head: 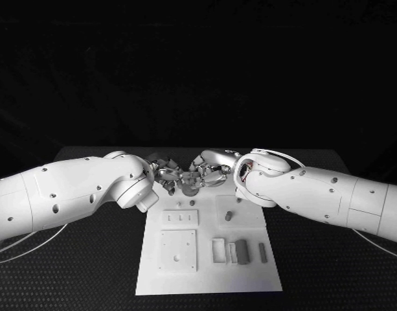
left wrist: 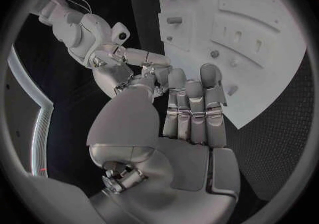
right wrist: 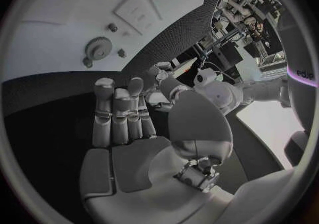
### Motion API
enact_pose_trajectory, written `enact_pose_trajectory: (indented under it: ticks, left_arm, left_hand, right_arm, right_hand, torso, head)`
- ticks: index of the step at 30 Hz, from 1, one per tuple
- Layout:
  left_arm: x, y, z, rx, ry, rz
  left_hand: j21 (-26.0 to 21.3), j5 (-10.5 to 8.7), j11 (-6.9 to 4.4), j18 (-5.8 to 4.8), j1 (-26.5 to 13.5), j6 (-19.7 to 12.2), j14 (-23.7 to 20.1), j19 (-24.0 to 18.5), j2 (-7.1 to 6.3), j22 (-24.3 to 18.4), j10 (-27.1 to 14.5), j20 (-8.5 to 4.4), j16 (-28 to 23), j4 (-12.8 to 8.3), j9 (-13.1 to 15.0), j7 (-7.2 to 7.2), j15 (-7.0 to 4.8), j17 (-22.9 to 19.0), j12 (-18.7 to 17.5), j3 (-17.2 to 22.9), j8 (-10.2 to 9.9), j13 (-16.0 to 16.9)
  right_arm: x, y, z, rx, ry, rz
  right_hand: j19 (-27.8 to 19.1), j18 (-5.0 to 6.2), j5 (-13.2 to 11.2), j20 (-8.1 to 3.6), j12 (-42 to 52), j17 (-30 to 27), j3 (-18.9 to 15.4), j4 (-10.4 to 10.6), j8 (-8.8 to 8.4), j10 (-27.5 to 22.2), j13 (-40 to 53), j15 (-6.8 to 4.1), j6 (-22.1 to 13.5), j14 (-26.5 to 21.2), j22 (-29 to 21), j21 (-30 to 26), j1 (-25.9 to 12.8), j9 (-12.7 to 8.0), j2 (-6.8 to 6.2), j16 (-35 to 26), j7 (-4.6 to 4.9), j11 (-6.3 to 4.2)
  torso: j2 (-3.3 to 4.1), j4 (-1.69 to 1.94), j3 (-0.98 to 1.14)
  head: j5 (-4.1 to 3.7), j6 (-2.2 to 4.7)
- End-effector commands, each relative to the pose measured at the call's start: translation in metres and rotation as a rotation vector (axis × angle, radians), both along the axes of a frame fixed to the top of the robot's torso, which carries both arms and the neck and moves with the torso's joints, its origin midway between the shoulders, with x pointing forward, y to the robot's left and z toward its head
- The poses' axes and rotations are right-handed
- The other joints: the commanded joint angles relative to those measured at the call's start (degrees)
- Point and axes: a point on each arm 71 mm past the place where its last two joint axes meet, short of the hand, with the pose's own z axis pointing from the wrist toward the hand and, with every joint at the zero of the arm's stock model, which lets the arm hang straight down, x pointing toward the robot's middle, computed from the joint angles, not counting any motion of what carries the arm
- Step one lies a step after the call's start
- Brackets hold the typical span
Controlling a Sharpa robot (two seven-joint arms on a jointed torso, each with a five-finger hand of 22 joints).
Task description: Assemble the parts on the task board
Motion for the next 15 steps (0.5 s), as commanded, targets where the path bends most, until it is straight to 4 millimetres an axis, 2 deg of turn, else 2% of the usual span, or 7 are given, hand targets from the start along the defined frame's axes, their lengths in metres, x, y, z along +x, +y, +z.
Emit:
enact_pose_trajectory:
  ticks: [1, 8, 12, 15]
  left_arm:
    - [-0.0017, -0.0042, 0.0004, -0.006, 0.009, -0.023]
    - [-0.0016, -0.0046, 0.0003, -0.007, 0.012, -0.017]
    - [-0.0016, -0.0046, 0.0003, -0.009, 0.012, -0.016]
    - [-0.0016, -0.0044, 0.0003, -0.01, 0.012, -0.017]
  left_hand:
    - [-0.24, -0.09, -0.13, -0.04, 0.41, 0.24, 0.3, 0.17, -0.26, 0.1, -0.06, -0.1, 0.22, -0.09, 0.08, -0.17, 0.06, -0.11, 0.06, -0.42, -0.13, 0.0]
    - [-0.49, -0.07, -0.21, -0.05, 2.35, 0.36, 0.28, 0.4, -0.07, 0.31, -0.03, -0.15, 0.64, -0.24, 0.16, -0.23, -0.03, -0.65, 0.2, -0.6, -0.2, 0.08]
    - [-0.82, 0.08, -0.22, -0.16, 5.31, 0.47, 0.18, 0.55, 1.04, 0.57, -0.04, -0.16, 1.07, -0.27, 0.18, -0.25, -0.05, -1.29, 0.32, -0.47, -0.34, 0.12]
    - [-0.99, 0.21, -0.19, -0.23, 5.88, 0.46, 0.1, 0.57, 1.75, 0.66, -0.11, -0.14, 1.2, -0.18, 0.14, -0.21, -0.02, -1.59, 0.3, -0.45, -0.47, 0.1]
  right_arm:
    - [-0.0018, 0.0037, -0.0006, -0.011, 0.002, 0.016]
    - [-0.0024, 0.0059, -0.0008, -0.013, 0.004, 0.02]
    - [-0.0023, 0.0057, -0.0011, -0.015, 0.006, 0.02]
    - [-0.0022, 0.0051, -0.0015, -0.016, 0.008, 0.02]
  right_hand:
    - [0.03, 3.32, 0.2, -0.47, 0.22, 0.0, -0.03, 0.32, 0.15, -0.19, -0.09, -0.35, 1.54, 0.18, 1.04, 0.15, -0.48, 0.0, 0.04, 0.27, 1.78, -0.22]
    - [0.04, 3.32, 0.21, -0.48, 0.22, 0.0, -0.02, 0.33, 0.14, -0.19, -0.09, -0.36, 1.54, 0.18, 1.04, 0.15, -0.5, 0.01, 0.05, 0.27, 1.77, -0.23]
    - [0.04, 3.32, 0.21, -0.49, 0.23, 0.0, -0.01, 0.34, 0.14, -0.18, -0.1, -0.36, 1.55, 0.18, 1.04, 0.14, -0.52, 0.02, 0.06, 0.27, 1.77, -0.23]
    - [0.05, 3.32, 0.21, -0.49, 0.23, -0.01, -0.01, 0.35, 0.14, -0.18, -0.1, -0.36, 1.55, 0.18, 1.04, 0.14, -0.54, 0.03, 0.06, 0.27, 1.77, -0.23]
  torso:
    - [0.0, -0.01, 0.0]
    - [0.02, 0.01, 0.0]
    - [0.02, 0.0, -0.02]
    - [0.01, 0.0, -0.04]
  head:
    - [-0.1, -0.06]
    - [-0.07, -0.11]
    - [-0.05, -0.14]
    - [-0.07, -0.14]
